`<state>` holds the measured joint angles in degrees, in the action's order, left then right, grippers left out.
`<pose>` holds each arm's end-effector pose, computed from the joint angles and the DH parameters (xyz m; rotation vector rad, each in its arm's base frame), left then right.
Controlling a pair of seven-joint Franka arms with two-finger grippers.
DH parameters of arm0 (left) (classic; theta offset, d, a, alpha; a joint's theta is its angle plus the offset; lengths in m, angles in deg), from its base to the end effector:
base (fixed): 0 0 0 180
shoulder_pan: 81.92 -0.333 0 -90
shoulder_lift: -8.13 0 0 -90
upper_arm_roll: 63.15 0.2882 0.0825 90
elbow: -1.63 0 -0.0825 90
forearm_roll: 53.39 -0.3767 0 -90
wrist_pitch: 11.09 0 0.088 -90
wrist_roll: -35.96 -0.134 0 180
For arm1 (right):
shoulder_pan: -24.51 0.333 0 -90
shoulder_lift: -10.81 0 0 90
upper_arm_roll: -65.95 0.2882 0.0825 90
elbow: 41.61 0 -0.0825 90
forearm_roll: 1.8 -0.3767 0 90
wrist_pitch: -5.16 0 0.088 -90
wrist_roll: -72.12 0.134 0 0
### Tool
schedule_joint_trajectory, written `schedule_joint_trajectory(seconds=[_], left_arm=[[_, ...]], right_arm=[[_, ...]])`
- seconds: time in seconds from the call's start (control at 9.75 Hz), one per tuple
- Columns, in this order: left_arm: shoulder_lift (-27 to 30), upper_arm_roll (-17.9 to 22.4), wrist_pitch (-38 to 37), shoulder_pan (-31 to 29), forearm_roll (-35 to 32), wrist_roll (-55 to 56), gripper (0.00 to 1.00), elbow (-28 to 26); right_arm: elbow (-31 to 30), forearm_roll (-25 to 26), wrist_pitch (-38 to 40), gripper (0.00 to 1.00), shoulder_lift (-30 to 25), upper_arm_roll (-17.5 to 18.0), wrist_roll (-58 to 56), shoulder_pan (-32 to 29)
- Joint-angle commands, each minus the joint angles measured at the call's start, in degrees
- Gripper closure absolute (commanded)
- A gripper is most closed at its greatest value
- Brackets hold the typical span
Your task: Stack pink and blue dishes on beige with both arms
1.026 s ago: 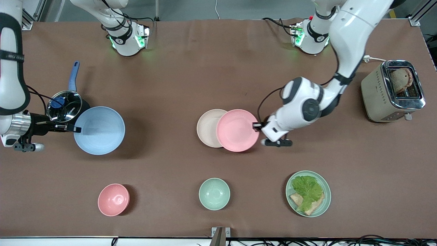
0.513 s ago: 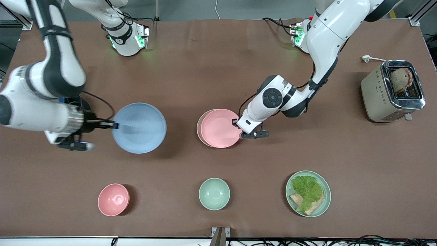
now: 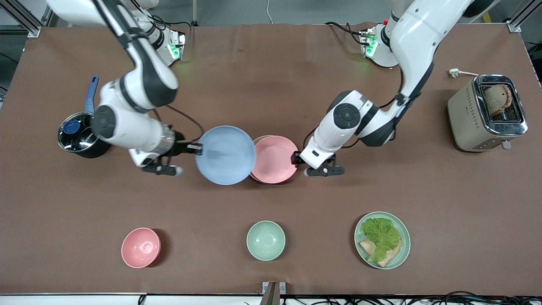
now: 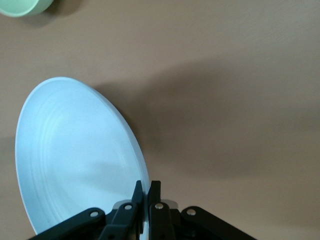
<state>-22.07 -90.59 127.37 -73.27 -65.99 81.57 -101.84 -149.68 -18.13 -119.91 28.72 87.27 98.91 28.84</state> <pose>0.5382 -0.3650 0.2481 2.9830 0.1269 0.1019 0.5445 0.2720 0.3081 -2.8103 0.2845 0.2201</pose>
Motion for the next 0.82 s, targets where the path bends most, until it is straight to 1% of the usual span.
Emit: schedule_joint_trajectory(seconds=[0.0,0.21,0.31,0.41,0.51,0.62,0.72], left_arm=[[8.02,5.44,-6.69,0.14,-1.2,-2.61,0.0,-2.27],[12.86,10.28,-8.02,-0.03,-0.76,-10.51,0.0,-2.88],[15.23,12.65,-11.16,-0.12,-0.85,-14.2,0.0,-2.62],[17.52,14.76,-11.71,-0.12,-0.76,-19.11,0.0,-2.62],[20.15,17.22,-11.98,-0.21,-0.42,-22.64,0.0,-2.53],[23.31,18.2,-14.77,-0.38,0.55,-23.8,0.0,-2.53],[26.39,18.3,-17.67,-1.95,2.73,-23.9,0.0,-2.44]], right_arm=[[-2.58,0.77,-8.66,0.99,2.45,4.86,4.59,0.24],[-2.67,0.77,-17.27,0.97,7.72,6.7,5.12,2.78],[-2.67,0.77,-21.75,0.96,10.28,6.8,5.64,4.71],[-2.58,0.77,-25.37,0.96,12.48,6.8,5.65,5.86],[-2.67,0.86,-27.23,0.95,13.8,6.8,5.47,6.74],[-2.84,1.04,-27.34,0.95,14.08,6.8,5.38,6.84],[-3.28,1.39,-27.34,0.94,14.17,6.8,5.12,6.84]])
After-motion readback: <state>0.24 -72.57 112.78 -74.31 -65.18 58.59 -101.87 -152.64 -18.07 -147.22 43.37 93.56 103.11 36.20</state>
